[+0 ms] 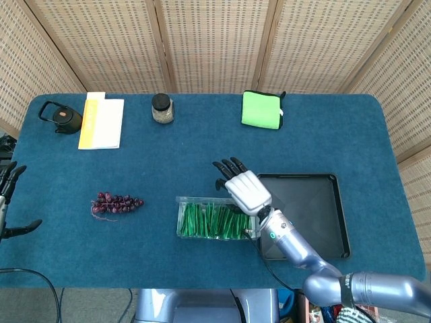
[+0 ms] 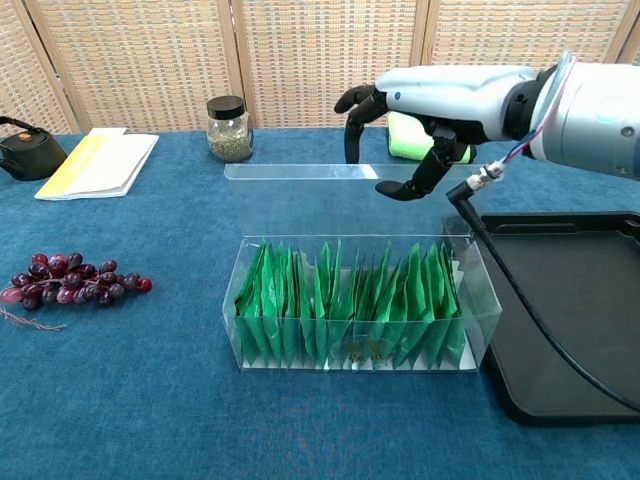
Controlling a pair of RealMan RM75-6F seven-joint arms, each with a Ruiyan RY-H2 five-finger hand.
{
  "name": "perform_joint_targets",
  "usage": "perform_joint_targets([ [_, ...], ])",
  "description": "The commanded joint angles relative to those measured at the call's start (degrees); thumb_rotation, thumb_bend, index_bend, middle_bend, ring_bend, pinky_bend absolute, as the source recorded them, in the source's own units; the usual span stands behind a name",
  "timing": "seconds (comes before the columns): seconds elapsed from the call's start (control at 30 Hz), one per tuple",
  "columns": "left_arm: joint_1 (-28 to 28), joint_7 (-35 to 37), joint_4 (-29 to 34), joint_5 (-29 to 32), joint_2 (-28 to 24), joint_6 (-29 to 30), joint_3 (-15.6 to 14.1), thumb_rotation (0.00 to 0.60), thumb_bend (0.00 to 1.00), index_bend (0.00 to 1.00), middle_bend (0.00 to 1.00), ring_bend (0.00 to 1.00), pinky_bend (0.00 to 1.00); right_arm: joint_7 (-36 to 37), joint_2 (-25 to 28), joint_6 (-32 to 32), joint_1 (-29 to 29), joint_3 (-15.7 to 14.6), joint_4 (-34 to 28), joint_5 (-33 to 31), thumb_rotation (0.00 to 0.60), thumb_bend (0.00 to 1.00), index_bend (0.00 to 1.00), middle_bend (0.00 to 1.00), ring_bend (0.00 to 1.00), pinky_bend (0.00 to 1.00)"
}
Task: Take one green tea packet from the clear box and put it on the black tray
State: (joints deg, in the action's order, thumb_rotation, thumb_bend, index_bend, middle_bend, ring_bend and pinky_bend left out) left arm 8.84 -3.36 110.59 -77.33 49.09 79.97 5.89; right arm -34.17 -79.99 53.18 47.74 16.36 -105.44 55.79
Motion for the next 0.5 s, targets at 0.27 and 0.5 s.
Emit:
perform_joint_targets([
  [0.27,0.2,0.8,-0.2,0.4,-0.4,-0.5,0.1,0.600,0.06,0.00,0.00,0.00,0.00,-5.9,4.1,-5.5,9.0,-1.4,-1.4,-19.6,0.600,0.68,0.42,0.03,0.00,0.00],
  [0.5,0.4,1.7,-0.5,0.9,-0.6,-0.8,0.3,0.600,0.06,0.00,0.00,0.00,0.00,-8.9,5.1,-7.4,16.6,-4.1,-0.2,-33.0,0.600,0.78,0.42,0.02,0.00,0.00],
])
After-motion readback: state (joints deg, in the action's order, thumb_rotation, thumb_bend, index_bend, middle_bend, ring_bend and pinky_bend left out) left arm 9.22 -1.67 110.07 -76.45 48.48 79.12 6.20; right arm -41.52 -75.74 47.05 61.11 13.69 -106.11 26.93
